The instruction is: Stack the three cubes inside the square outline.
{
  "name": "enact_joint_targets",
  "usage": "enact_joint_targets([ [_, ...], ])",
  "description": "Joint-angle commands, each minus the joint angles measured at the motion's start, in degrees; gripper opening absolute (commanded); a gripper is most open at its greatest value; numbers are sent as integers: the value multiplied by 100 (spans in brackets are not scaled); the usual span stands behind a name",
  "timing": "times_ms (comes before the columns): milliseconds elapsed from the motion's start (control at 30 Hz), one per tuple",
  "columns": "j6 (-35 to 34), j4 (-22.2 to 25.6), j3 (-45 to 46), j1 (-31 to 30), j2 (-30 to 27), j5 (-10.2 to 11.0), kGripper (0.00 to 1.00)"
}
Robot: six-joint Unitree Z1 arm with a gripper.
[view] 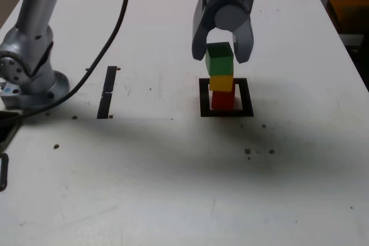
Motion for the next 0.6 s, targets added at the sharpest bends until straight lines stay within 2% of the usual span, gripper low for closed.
enact_joint_targets([
  [0, 7, 45, 12, -12, 20, 12, 62],
  [167, 7, 55, -99, -13, -12, 146, 62],
  [400, -55, 150, -355, -12, -437, 774, 67],
  [500, -113, 188, -223, 1, -737, 943, 73],
  [567, -167, 203, -30, 30, -923, 980, 77],
])
